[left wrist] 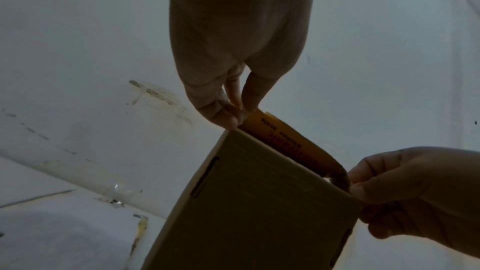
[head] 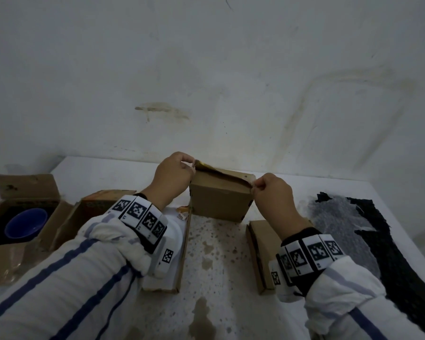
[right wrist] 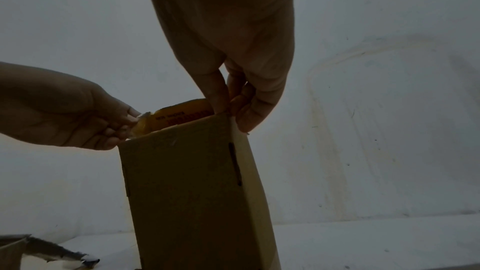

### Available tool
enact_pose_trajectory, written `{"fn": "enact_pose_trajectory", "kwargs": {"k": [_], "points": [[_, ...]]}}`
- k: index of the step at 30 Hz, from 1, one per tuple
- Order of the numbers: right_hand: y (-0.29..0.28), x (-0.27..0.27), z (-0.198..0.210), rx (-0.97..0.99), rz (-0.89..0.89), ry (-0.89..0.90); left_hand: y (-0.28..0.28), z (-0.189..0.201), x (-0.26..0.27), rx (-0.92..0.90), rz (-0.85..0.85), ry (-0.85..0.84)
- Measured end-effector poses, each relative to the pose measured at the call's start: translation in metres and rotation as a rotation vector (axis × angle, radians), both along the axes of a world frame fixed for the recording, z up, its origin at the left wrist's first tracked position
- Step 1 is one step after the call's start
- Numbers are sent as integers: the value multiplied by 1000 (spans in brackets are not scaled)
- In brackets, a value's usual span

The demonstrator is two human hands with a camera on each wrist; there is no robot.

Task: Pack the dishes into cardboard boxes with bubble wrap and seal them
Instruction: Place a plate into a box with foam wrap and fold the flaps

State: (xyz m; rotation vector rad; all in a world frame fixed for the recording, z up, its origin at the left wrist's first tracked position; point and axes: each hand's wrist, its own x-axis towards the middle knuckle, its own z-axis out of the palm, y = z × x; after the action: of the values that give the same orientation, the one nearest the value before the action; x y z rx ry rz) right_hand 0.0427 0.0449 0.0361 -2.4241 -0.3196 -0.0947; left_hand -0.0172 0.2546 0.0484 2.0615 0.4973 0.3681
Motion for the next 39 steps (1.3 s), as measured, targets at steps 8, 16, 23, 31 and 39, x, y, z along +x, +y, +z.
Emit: {"fn": "enact_pose_trajectory", "kwargs": {"k": [8,16,23,31,39], "points": [[2,1,2,-8,14,-20,6,-3,3,245,-88,95],[2,-2,5,9,17,2,6,-6,3,483,-128,96],[0,-3,6,-42,23,-4,0,-18,-5,569,-149,36],[2,-7,7,-54,37,-19,5,-33,-16,451,-125,-32],[4,-4,-7,-47,-9,132,-6,-41,-20,180,-68,69]]}}
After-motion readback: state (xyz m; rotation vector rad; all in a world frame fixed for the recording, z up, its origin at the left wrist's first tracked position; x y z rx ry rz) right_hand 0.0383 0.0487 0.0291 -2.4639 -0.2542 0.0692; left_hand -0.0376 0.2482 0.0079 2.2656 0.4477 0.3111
